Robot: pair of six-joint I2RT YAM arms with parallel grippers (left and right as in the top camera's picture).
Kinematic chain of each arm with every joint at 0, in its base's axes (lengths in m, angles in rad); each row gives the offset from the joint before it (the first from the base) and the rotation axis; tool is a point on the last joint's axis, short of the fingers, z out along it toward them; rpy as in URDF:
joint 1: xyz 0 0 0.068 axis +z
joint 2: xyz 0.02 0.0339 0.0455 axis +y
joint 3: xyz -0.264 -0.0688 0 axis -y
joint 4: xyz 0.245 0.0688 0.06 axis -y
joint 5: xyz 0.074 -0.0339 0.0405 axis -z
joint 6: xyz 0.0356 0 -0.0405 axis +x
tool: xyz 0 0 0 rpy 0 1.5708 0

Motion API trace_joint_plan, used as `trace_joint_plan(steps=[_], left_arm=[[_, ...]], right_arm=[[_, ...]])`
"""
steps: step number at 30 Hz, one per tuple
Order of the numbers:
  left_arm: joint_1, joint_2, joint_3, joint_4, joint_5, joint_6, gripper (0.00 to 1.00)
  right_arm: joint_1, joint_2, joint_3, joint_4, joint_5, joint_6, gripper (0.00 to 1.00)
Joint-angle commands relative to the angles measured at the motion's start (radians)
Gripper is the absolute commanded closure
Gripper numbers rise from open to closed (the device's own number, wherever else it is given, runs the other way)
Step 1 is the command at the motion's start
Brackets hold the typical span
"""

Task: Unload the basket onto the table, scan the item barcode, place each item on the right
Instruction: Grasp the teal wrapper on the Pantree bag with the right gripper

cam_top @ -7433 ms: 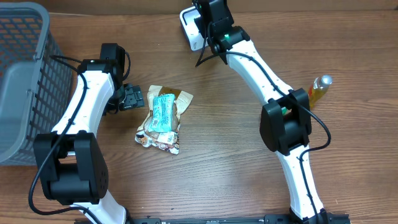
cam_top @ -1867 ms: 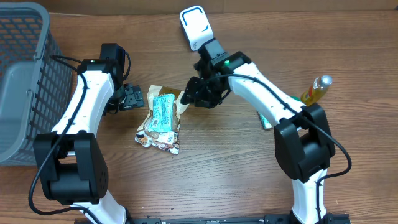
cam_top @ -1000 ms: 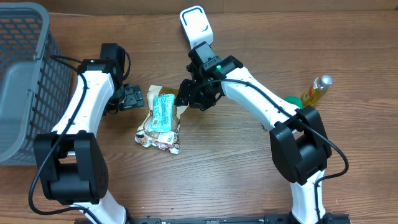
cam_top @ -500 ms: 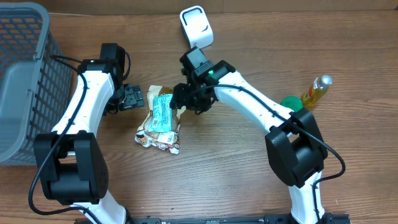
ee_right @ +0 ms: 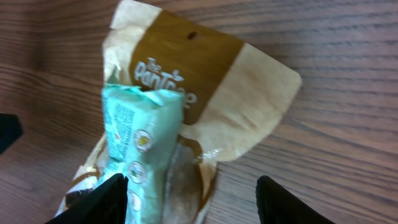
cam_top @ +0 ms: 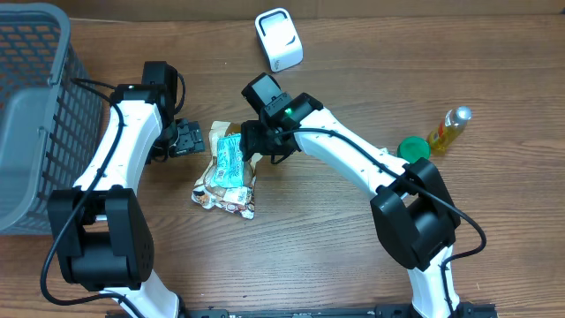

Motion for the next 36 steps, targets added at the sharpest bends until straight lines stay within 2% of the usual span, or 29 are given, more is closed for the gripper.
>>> trace_joint_plan(steps=[1,6,12,17,22,26,36], left_arm=[[0.005,-0.008,0.013,0.000,-0.005,0.007,0.00],[0.005,-0.008,0.013,0.000,-0.005,0.007,0.00],[0.005,-0.008,0.013,0.000,-0.005,0.007,0.01],[0.005,-0.008,0.013,0.000,-0.005,0.007,0.01],[0.005,-0.008,0.013,0.000,-0.005,0.007,0.01],[0.005,-0.008,0.013,0.000,-0.005,0.007,0.01],[0.005,-0.008,0.013,0.000,-0.005,0.007,0.00]], right_arm=[[0.035,-0.031,0.001,0.022,0.018,0.003,0.38],[0.069,-0.031,0.001,0.050,0.029,0.003,0.38],[0.101,-0.031,-0.005,0.056,0.139,0.004,0.39],[0.116,-0.008,-0.005,0.063,0.137,0.004,0.51],[0.123,0.030,-0.005,0.069,0.137,0.004,0.55],[0.123,0.039,-0.005,0.067,0.137,0.004,0.63],[0.123,0.048,-0.006,0.064,0.137,0.004,0.63]])
